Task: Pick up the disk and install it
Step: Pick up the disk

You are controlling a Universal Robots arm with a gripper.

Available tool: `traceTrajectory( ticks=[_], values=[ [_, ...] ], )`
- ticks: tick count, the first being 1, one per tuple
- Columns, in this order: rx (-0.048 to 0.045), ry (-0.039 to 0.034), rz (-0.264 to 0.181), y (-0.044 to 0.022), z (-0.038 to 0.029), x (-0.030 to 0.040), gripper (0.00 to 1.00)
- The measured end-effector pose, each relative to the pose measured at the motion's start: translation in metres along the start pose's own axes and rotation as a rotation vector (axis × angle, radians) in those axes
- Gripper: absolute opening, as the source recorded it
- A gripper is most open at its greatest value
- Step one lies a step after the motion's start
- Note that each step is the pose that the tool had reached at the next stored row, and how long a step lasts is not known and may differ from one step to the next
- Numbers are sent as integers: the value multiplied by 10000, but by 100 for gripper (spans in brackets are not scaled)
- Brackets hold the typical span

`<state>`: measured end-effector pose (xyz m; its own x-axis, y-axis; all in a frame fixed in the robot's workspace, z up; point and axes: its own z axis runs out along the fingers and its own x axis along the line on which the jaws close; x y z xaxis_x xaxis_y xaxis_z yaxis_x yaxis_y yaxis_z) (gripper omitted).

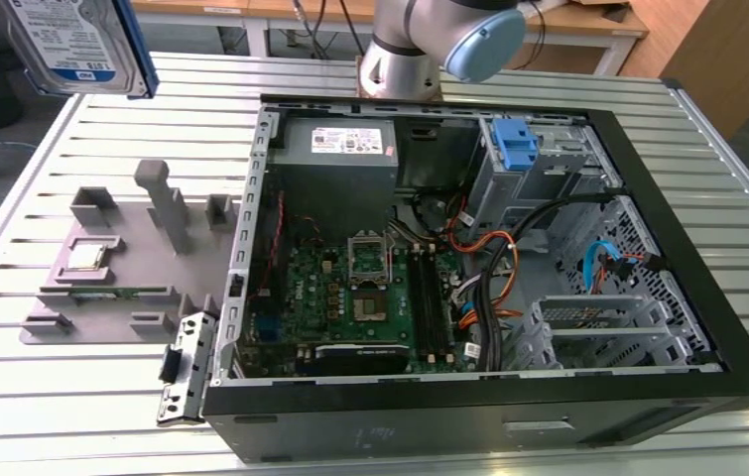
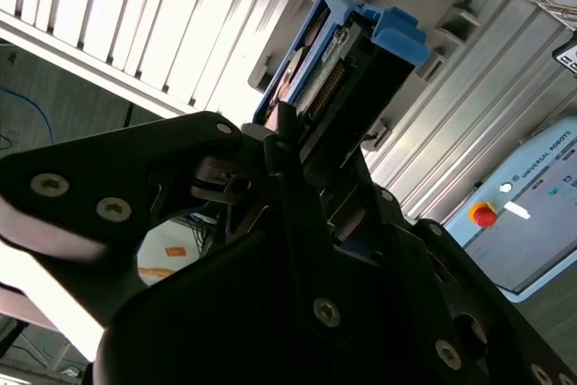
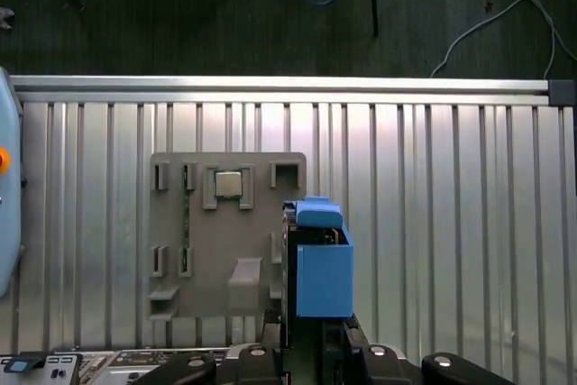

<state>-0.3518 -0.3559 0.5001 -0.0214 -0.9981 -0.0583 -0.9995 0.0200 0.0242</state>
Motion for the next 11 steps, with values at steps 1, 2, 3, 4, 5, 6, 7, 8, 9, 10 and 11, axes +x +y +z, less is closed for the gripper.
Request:
traceTrajectory(
  ticks=[1, 2, 3, 4, 5, 6, 7, 8, 9, 10, 11],
  values=[
    [1, -1, 0, -15, 0, 0, 35],
    [1, 0, 0, -21, 0, 0, 35],
    [1, 0, 1, -21, 0, 0, 35],
    [1, 0, 2, -21, 0, -1, 35],
    [1, 0, 2, -21, 0, 0, 35],
    [1, -1, 1, -22, 0, 0, 35],
    [1, 0, 0, -22, 0, 0, 35],
    [0, 0, 1, -23, -1, 0, 35],
    [1, -1, 0, -28, 0, -1, 35],
    [0, 0, -2, -37, -1, -1, 35],
    [0, 0, 0, -51, -1, -1, 35]
  ],
)
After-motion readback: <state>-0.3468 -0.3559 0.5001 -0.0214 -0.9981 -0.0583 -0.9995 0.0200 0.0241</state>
